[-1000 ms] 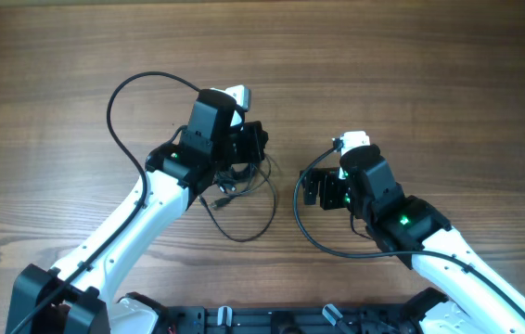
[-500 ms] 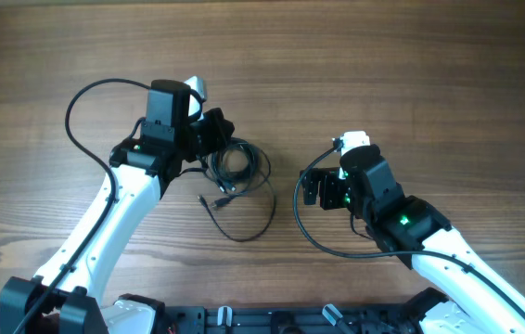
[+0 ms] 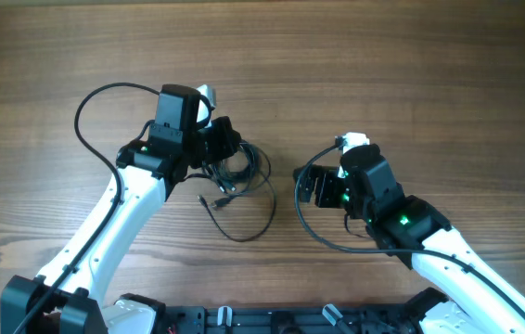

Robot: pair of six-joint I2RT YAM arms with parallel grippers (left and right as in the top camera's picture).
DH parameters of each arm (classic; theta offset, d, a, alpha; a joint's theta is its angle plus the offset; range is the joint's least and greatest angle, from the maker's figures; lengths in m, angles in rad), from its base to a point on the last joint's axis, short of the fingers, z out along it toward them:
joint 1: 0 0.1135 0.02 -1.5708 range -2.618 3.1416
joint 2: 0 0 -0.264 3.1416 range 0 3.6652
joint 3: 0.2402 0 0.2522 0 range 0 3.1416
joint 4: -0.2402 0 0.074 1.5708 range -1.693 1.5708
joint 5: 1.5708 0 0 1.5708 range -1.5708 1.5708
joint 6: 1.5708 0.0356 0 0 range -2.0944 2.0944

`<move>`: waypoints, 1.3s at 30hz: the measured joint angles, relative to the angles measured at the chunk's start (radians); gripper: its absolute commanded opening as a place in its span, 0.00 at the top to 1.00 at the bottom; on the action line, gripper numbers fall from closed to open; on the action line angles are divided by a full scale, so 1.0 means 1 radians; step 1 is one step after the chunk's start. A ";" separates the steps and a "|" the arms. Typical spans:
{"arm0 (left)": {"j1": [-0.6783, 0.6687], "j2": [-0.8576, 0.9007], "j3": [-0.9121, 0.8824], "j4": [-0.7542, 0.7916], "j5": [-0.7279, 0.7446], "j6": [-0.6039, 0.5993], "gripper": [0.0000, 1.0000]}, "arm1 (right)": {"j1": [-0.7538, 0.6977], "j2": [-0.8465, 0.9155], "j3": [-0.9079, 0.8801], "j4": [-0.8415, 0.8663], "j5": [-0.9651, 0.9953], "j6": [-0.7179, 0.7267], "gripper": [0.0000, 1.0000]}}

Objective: Untangle cables

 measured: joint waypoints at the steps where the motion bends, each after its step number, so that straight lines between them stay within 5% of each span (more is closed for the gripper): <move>1: 0.000 0.000 0.000 0.001 0.001 0.000 0.96 | 0.000 0.000 0.000 0.001 -0.016 0.074 0.00; 11: 0.020 -0.019 0.000 0.124 0.213 0.046 0.93 | -0.039 -0.025 0.000 0.004 -0.029 0.143 0.00; 12: 0.032 -0.026 0.000 0.124 0.221 0.051 0.61 | -0.047 -0.044 0.000 0.006 -0.029 0.134 0.00; 13: 0.049 -0.032 0.000 0.110 0.220 0.058 0.46 | -0.048 -0.054 0.000 0.008 -0.029 0.130 0.00; 16: 0.057 -0.034 0.008 -0.023 0.166 0.051 0.37 | -0.048 -0.066 0.000 0.013 -0.029 0.101 0.00; 22: -0.054 0.072 0.006 -0.074 0.061 -0.013 0.55 | -0.048 -0.067 0.000 0.045 -0.029 0.066 0.00; 30: -0.113 0.305 0.005 0.047 -0.101 -0.166 0.65 | -0.048 -0.067 0.000 0.041 -0.029 0.066 0.00; 36: -0.113 0.352 0.005 0.080 -0.159 -0.190 0.96 | -0.048 -0.067 0.000 0.040 -0.029 0.066 0.00; 39: -0.113 0.352 0.005 0.109 -0.171 -0.190 0.96 | -0.048 -0.067 0.000 0.040 -0.029 0.066 0.00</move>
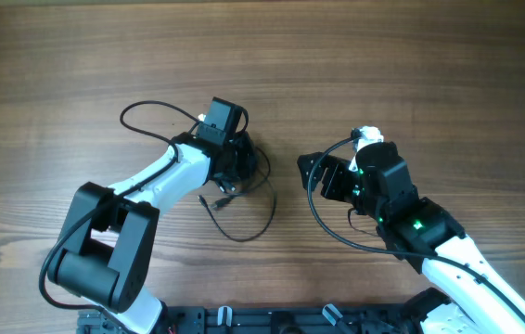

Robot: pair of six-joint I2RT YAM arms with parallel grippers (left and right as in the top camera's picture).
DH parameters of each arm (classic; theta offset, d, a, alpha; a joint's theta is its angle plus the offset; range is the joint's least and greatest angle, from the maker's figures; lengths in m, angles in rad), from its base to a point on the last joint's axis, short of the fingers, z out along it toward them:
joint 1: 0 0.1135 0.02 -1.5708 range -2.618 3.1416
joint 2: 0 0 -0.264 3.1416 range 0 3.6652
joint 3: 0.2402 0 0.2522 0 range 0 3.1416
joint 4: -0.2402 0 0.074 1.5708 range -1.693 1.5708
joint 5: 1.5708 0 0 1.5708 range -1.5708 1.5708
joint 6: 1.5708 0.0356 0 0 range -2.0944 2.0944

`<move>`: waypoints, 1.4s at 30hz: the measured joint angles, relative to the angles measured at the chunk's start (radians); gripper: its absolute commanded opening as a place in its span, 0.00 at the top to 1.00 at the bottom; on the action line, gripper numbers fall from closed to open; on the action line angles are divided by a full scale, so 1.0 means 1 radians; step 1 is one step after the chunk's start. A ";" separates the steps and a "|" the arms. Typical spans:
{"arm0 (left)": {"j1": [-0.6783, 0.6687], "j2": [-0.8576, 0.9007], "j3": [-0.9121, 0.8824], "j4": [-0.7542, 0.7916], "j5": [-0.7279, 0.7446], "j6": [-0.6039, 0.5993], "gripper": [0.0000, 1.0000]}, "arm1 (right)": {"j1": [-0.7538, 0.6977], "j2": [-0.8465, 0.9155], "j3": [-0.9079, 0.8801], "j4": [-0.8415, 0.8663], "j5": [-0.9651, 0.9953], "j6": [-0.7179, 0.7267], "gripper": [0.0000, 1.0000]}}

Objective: Untangle cables

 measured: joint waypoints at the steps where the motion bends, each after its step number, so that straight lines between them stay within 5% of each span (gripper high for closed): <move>1: 0.000 0.000 0.000 0.004 -0.004 0.000 0.96 | 0.000 0.000 0.000 -0.001 0.000 0.000 0.00; 8: 0.015 -0.056 -0.001 -0.040 -0.004 0.000 0.96 | 0.000 0.002 0.000 -0.037 0.000 0.000 0.00; 21: 0.017 -0.573 -0.002 -0.049 0.092 0.203 0.96 | 0.000 0.072 0.000 0.108 -0.022 0.051 0.00; 37: 0.017 -0.620 -0.002 -0.041 0.423 0.319 0.96 | -0.019 0.252 0.000 0.560 -0.139 -0.126 0.00; 39: 0.017 -0.620 -0.003 -0.008 0.472 0.322 0.96 | -0.019 0.302 0.000 0.585 -0.142 -0.119 0.10; 42: 0.017 -0.622 -0.003 0.063 0.566 0.324 0.96 | -0.023 0.348 0.000 0.586 -0.135 -0.113 0.49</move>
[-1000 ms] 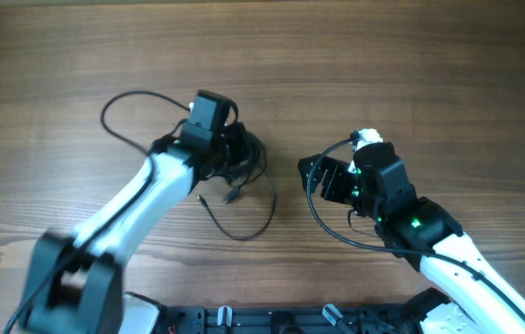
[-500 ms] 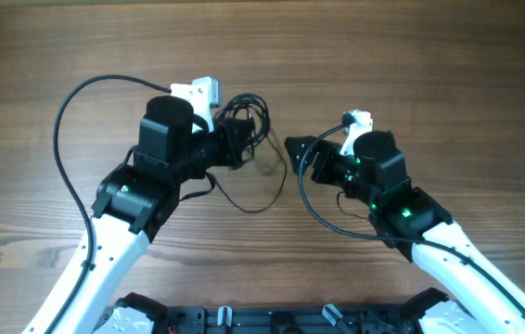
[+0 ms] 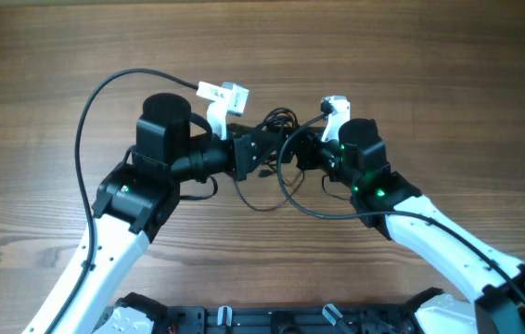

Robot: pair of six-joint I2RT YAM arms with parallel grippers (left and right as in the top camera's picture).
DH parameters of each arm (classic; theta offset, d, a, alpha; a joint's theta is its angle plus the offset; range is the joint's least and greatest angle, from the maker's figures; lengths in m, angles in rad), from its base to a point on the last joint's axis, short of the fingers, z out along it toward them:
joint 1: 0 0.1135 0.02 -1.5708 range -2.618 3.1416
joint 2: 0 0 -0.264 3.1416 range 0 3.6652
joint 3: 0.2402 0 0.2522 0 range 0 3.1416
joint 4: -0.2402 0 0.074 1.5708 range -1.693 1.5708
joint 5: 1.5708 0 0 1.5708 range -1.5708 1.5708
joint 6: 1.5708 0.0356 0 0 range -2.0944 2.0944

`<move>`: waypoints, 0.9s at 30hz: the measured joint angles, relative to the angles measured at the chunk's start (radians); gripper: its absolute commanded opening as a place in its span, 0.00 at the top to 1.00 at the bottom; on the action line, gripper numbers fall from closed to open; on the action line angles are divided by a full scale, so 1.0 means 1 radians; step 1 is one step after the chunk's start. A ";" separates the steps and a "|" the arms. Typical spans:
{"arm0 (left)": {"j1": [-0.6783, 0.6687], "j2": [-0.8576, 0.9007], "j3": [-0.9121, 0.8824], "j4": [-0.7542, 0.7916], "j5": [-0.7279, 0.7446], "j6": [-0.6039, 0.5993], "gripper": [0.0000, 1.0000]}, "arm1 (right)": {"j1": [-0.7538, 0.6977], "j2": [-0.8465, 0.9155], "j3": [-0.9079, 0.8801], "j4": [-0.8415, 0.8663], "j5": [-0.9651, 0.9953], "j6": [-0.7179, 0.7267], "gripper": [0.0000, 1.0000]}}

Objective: Untangle cables

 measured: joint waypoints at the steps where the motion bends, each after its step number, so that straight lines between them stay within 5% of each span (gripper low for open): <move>1: 0.000 -0.005 0.000 0.011 0.026 0.000 0.96 | -0.008 0.005 0.000 -0.014 0.008 0.005 0.60; 7: 0.051 -0.094 0.000 -0.007 0.084 0.010 0.96 | -0.215 0.006 0.000 -0.132 0.008 0.078 0.83; 14: 0.210 -0.150 0.000 -0.173 -0.039 0.018 0.96 | -0.505 0.006 0.000 -0.126 -0.402 0.043 0.80; 17: 0.218 -0.137 0.000 -0.225 -0.113 0.009 0.96 | -0.534 0.006 0.000 -0.118 -0.490 -0.004 0.58; 18: 0.218 -0.124 0.000 -0.247 -0.138 0.000 0.96 | -0.541 0.006 0.000 -0.105 -0.526 -0.013 0.44; 20: 0.219 -0.093 0.000 -0.277 -0.185 -0.013 0.96 | -0.543 0.007 0.000 -0.041 -0.579 -0.029 0.00; 27: 0.219 -0.085 -0.002 -0.267 -0.273 -0.066 0.96 | -0.625 0.006 0.000 0.007 -0.655 0.011 0.00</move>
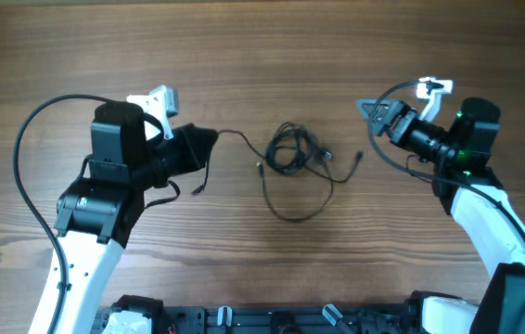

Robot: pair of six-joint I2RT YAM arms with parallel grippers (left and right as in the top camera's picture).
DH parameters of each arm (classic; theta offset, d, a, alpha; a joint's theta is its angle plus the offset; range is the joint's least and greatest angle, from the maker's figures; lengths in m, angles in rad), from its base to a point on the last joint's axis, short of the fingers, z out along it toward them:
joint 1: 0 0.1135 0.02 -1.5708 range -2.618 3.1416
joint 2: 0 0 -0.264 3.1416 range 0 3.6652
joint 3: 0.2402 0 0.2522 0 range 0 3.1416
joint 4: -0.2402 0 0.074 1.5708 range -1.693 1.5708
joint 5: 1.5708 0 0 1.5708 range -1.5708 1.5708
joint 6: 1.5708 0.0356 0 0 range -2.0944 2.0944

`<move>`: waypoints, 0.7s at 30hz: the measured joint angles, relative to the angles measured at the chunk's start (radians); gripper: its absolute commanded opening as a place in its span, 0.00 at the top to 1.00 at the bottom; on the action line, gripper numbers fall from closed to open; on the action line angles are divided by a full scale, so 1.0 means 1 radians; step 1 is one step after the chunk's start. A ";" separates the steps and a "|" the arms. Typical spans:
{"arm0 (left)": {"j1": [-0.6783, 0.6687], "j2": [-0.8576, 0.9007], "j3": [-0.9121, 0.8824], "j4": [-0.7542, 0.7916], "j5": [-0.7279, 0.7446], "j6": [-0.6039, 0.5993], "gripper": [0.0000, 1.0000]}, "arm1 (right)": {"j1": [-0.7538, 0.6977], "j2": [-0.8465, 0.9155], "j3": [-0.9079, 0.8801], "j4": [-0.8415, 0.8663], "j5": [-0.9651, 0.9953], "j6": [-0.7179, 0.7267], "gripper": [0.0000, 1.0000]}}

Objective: Untangle cables

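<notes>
A tangled bundle of black cable [290, 151] lies at mid-table. One strand runs left from it into my left gripper [205, 148], which is shut on it; a short end with a plug [196, 190] hangs below the fingers. Another loose end [359, 157] reaches right from the bundle, and a wide loop [292, 215] sags toward the front. My right gripper [364, 108] is up and to the right of the bundle, apart from the cable, seemingly open with nothing between its fingers.
The wooden table [262, 56] bears nothing besides the cable. Each arm's own black wiring arches beside it, at the left [23, 153] and the right [397, 162]. The robot base [262, 320] runs along the front edge.
Both grippers were together at the bundle in mid-table. Now the left one is further left with a strand drawn out, the right one is far right and empty, and the bundle lies lower, spread looser.
The left gripper was at the tight bundle left of centre while the right one waited apart. Then the left arm was turned over the bundle. Both grippers later met at the bundle in the middle. Now they stand apart, with strands spread both ways.
</notes>
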 measured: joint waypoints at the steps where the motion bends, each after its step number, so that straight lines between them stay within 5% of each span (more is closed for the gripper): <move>1: 0.000 -0.001 0.000 0.047 0.024 -0.003 0.96 | 0.005 0.000 0.000 0.001 -0.019 0.002 0.00; 10: 0.000 -0.004 -0.003 0.541 0.246 -0.113 0.96 | 0.308 0.000 0.000 0.004 -0.042 -0.174 0.00; 19: -0.045 -0.007 -0.003 0.637 0.329 -0.256 0.96 | 0.587 0.000 0.000 0.167 0.355 -0.318 0.01; 21: -0.079 -0.007 -0.004 0.684 0.335 -0.266 0.96 | 0.621 0.000 0.000 0.177 0.451 -0.328 0.11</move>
